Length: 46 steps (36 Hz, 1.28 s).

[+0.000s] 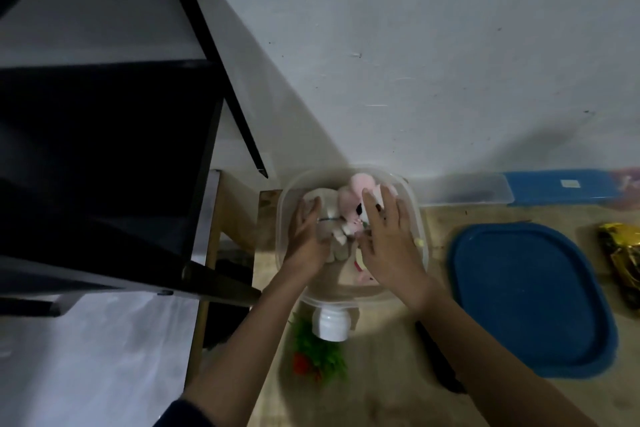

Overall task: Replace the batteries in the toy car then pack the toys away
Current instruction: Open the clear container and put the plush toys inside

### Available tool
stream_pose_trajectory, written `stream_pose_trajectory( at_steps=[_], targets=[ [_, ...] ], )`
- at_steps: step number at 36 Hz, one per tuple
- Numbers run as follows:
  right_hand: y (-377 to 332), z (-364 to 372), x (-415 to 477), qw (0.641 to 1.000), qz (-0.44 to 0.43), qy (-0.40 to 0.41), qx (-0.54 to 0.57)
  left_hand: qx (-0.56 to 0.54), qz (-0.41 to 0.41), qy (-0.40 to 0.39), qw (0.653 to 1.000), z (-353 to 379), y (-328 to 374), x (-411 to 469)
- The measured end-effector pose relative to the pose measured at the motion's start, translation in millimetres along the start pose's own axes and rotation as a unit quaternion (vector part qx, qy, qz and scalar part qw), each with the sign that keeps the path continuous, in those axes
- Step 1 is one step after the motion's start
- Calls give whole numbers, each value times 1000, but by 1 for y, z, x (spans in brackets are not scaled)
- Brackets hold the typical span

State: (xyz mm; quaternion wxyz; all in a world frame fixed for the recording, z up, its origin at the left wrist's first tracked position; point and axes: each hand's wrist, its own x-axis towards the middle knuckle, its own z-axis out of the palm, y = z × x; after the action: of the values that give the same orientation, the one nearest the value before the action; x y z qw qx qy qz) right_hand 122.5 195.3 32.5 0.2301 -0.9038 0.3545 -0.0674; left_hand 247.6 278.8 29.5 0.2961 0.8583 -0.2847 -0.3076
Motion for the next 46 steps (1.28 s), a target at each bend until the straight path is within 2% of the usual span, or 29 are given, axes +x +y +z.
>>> stream_pose_trajectory(
  at_steps=[5, 9, 11, 16, 21, 26, 30, 32, 35, 41, 46],
  targets=[
    [2, 9, 7, 994, 56, -91, -22, 40, 3, -19, 999, -4, 3, 6],
    [-3, 0, 20, 985, 69, -157, -30, 70, 1, -26, 997, -6, 5, 6],
    [-5, -4, 23, 984, 67, -164, -20, 88, 2, -27, 996, -7, 6, 5],
    [-7, -13, 13, 990, 54, -122, 36, 99, -2, -14, 995, -12, 12, -7],
    [-6, -32, -13, 992, 18, -63, 107, 61, 64, 40, 995, -13, 5, -35],
    [2, -57, -49, 990, -19, 5, 139, 1, 122, 158, 980, -15, 6, -87],
    [23, -67, -85, 988, -5, 54, 142, -49, 98, 247, 963, -3, -1, -135],
    [36, -65, -102, 990, 17, 44, 136, -62, 57, 234, 969, 6, -11, -150],
    [54, -55, -126, 992, 48, -3, 116, -24, 4, 192, 981, 21, -23, -163],
    [62, -32, -151, 989, 94, -105, 47, 54, -37, 122, 990, 39, -26, -163],
    [58, -20, -154, 991, 89, -101, -23, 117, -57, 112, 985, 47, -22, -151]
  ],
)
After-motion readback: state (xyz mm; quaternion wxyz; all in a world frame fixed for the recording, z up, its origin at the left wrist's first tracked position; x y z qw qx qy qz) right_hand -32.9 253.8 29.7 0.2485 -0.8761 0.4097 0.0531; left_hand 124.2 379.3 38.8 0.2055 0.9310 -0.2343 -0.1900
